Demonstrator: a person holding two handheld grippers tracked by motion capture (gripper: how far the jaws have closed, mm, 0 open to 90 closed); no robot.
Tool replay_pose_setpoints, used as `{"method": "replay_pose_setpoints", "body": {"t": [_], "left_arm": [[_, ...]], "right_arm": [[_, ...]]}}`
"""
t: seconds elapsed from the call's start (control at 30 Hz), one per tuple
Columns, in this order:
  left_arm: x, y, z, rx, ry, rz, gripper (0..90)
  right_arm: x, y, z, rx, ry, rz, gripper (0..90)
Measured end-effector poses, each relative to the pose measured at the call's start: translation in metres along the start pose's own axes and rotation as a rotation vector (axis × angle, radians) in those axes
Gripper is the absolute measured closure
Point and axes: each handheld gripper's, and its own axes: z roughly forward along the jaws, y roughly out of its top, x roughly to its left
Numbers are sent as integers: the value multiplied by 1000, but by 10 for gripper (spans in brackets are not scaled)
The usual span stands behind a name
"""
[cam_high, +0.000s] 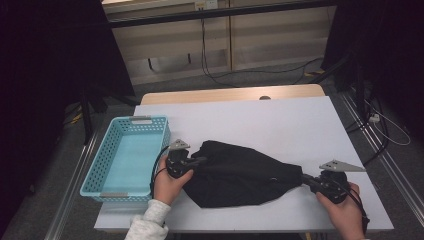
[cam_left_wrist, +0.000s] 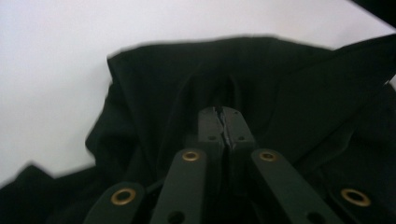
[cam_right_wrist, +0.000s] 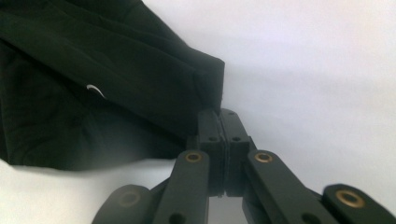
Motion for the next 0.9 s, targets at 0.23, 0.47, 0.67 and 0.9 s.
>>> {"method": "replay_pose_setpoints", "body": {"t": [0.23, 0.47, 0.67, 0.9], "left_arm": [[4, 6, -6, -52, 68, -1, 651], [9, 29, 5, -46, 70, -33, 496], [8, 27, 24, 53, 70, -18, 458], [5, 26, 26, 70, 24, -21, 774]], "right_arm": [[-2, -3, -3, -2, -17, 13, 898], [-2, -2, -2, -11, -14, 8, 896], [-2, -2, -2, -14, -12, 7, 894], [-3, -2, -3, -29, -8, 10, 892]]}}
